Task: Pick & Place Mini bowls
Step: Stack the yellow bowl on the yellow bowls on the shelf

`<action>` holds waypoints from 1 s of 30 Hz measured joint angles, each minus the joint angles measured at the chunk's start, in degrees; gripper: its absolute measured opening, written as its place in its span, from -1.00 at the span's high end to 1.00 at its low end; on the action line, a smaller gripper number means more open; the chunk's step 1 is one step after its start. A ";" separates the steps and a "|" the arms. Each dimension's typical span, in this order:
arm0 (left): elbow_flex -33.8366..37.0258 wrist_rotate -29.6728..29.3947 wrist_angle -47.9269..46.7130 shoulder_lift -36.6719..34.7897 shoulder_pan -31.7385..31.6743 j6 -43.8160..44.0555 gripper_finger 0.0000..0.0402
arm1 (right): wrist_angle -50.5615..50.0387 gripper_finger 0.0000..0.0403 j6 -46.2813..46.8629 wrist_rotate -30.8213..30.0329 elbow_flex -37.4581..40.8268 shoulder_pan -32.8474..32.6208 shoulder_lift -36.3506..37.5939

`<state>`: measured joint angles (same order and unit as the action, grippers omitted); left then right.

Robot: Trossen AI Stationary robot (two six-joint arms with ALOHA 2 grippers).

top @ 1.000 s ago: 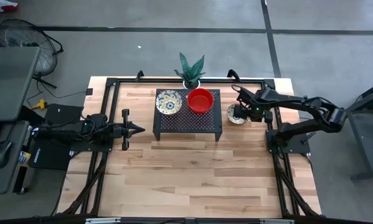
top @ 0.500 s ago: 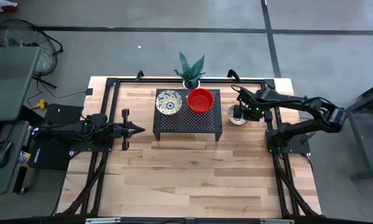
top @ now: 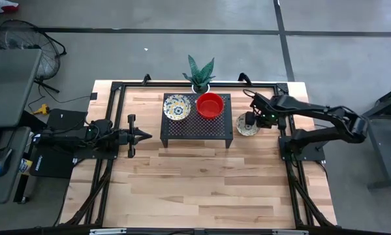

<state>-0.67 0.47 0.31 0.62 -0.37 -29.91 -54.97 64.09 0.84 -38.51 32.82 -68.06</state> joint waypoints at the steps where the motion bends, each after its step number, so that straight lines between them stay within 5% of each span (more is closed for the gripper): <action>1: 0.00 0.00 -0.01 -0.02 0.01 0.00 1.00 | -0.55 0.99 0.15 0.05 0.04 -0.20 1.22; 18: 0.00 0.00 0.00 -0.02 0.01 0.00 1.00 | -10.21 1.00 8.70 0.15 -0.72 -9.20 17.76; 30: 0.00 0.00 0.00 -0.01 0.00 -0.01 1.00 | -25.21 1.00 9.99 -6.44 -18.05 -15.30 15.71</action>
<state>-0.67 0.47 0.30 0.61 -0.37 -29.92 -80.18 74.08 -5.60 -56.56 17.52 -52.35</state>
